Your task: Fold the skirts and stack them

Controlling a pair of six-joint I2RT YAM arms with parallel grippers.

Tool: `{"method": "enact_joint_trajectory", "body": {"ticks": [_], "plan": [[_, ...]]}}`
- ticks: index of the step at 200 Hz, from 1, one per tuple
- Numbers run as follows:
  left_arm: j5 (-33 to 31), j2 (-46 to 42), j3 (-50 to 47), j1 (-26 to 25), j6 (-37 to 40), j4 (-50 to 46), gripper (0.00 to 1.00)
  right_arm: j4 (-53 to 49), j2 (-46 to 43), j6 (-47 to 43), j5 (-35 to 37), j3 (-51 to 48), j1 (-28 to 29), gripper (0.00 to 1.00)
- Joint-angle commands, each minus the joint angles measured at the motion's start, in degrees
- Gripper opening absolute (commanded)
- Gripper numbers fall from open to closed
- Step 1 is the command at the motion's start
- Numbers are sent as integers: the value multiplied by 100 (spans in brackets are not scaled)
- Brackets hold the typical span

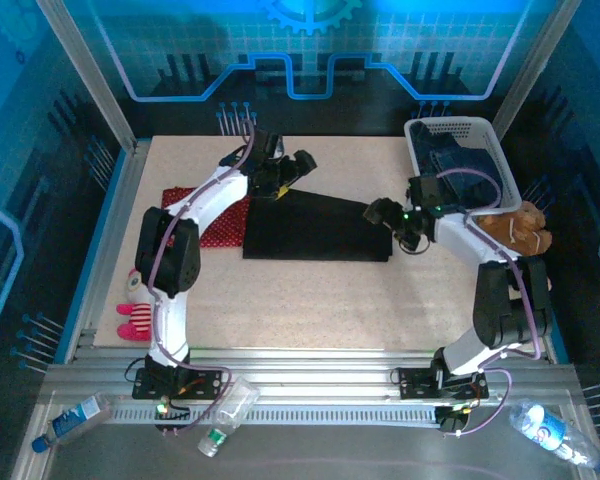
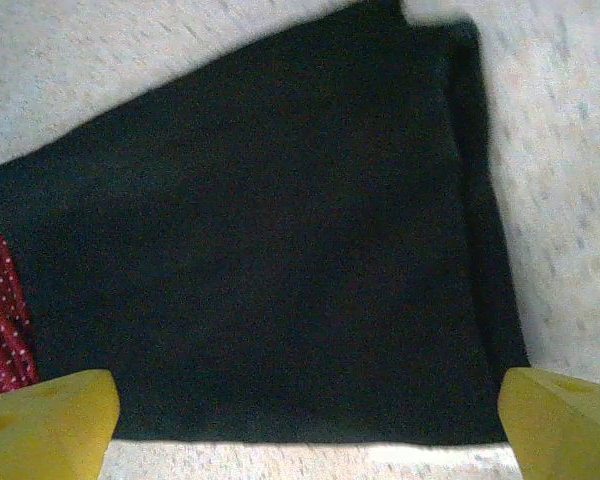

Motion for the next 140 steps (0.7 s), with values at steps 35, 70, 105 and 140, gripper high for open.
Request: {"method": "enact_joint_trajectory", "body": {"ticks": [35,70,105,140], "plan": [[321,-398,-830,-665,424,-584,63,1335,-376,1373,-1118,-1380,-138,87],[678,117,-843,-799,231,-750,26,1681,-372,1701,-811,-1646,-45,84],[921,559,-829,-1008,202,-839,12,1933,-285,1811,-620,-1710,44,84],[942,822,-1022,-1051,204,-851,9,2155,-205,2005,-396,-1817,92,84]]}}
